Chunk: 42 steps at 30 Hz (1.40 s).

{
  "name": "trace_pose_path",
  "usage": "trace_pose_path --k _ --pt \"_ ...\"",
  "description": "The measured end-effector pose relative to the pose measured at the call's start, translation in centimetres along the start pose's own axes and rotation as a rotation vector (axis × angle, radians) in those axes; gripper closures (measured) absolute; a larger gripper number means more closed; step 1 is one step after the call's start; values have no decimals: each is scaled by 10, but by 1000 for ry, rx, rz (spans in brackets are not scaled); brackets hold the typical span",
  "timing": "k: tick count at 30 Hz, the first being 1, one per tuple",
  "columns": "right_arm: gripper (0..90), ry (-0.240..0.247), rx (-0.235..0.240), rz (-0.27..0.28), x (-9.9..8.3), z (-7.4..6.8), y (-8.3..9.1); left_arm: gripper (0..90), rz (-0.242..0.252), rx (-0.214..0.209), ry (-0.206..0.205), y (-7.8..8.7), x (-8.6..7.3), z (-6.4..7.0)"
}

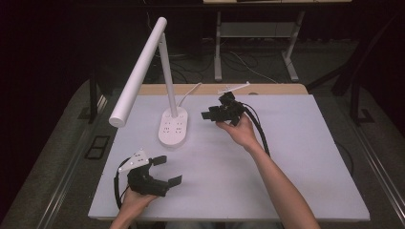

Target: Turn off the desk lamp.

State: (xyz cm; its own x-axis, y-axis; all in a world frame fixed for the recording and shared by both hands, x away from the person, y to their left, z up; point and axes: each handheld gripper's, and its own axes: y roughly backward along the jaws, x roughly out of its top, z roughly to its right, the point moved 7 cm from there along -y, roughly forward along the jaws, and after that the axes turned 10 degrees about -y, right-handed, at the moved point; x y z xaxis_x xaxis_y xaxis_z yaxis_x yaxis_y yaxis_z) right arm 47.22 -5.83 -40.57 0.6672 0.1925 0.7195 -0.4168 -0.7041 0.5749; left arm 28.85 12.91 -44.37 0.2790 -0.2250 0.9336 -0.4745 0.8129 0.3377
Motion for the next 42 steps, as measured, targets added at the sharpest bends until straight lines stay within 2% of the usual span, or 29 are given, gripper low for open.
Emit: trace_pose_path --k 3,6,8,9,17,24,31,35,42 --pt "350 -5 5 11 -4 -2 13 0 -2 -2 -4 0 0 1" --pt "133 -2 7 4 -10 -3 25 0 -2 -3 -3 -1 0 2" --pt "87 -6 -4 0 -15 -2 33 0 -1 -3 2 -1 0 3" --pt "0 -5 -1 -3 -17 -2 37 0 -4 -5 -4 -1 0 3" --pt "5 6 19 3 -40 -1 72 0 -5 -1 -6 -1 0 3" --pt "5 -3 12 37 -62 2 102 0 -14 -10 -11 -3 -1 4" --pt "6 -33 4 70 -93 9 131 0 -15 -8 -13 -3 -1 4" --pt "6 -47 -32 77 -114 16 144 0 -14 -8 -13 -3 -1 5" --pt "6 -75 -68 83 -152 26 166 0 -15 -10 -15 -3 -1 6"
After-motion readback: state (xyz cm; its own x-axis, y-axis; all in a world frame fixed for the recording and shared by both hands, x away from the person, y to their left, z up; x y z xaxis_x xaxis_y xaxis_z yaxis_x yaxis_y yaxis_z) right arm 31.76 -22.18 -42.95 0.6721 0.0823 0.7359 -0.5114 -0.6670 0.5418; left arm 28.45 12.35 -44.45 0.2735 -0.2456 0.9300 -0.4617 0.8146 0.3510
